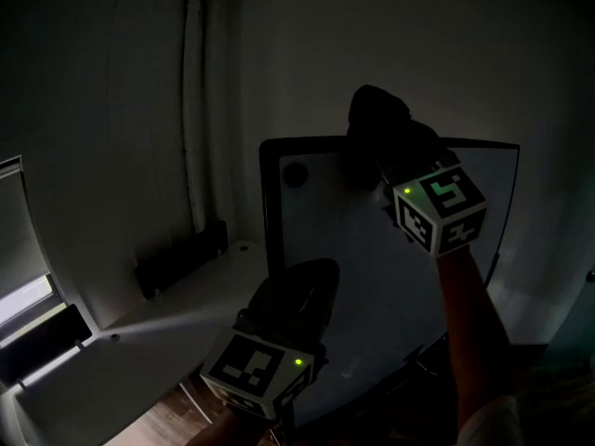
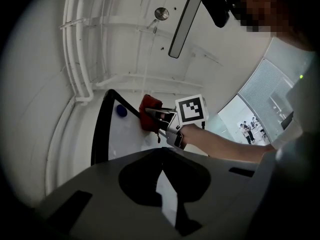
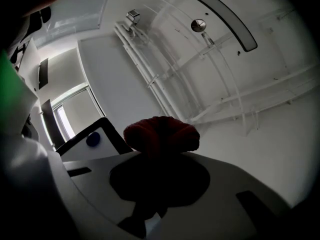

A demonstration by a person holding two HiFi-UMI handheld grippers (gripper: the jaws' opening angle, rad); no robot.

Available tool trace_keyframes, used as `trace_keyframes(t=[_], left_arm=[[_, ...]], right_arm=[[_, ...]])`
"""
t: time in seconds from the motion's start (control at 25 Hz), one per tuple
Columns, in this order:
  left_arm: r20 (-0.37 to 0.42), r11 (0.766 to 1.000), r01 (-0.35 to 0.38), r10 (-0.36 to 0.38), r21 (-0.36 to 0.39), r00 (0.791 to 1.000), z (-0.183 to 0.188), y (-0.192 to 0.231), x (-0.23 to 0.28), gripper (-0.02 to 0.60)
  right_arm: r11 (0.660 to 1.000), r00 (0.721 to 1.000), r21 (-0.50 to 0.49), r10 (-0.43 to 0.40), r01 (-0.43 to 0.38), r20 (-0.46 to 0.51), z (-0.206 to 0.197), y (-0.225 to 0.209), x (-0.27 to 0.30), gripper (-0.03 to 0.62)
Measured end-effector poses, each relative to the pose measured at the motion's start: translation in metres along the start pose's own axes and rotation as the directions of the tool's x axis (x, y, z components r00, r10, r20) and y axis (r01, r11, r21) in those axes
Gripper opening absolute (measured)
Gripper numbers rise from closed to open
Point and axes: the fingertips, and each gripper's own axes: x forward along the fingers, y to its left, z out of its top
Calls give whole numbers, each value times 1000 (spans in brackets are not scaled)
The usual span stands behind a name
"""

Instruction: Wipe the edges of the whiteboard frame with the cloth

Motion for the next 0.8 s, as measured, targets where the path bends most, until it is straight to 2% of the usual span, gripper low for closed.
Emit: trace_keyframes(t=[0.24,0.44,0.64,0.8], left_arm=[[10,997,80,-80,-19,997,-9,-8,4,8],[13,993,114,-113,-28,993,-19,-15,17,8],[40,994,110,-109,-19,993,-20,-19,33,8],[39,995,97,-96,-8,995,-19,-51,74,8]], right_arm=[[998,995,59,17,-11,-96,-21,-20,1,54],[996,987,80,56,-44,-151,-40,-31,6,54],[991,982,109,100,-83,-159,-52,-37,10,54],[982,976,126,157,-139,-148,-62,-64,-4,54]])
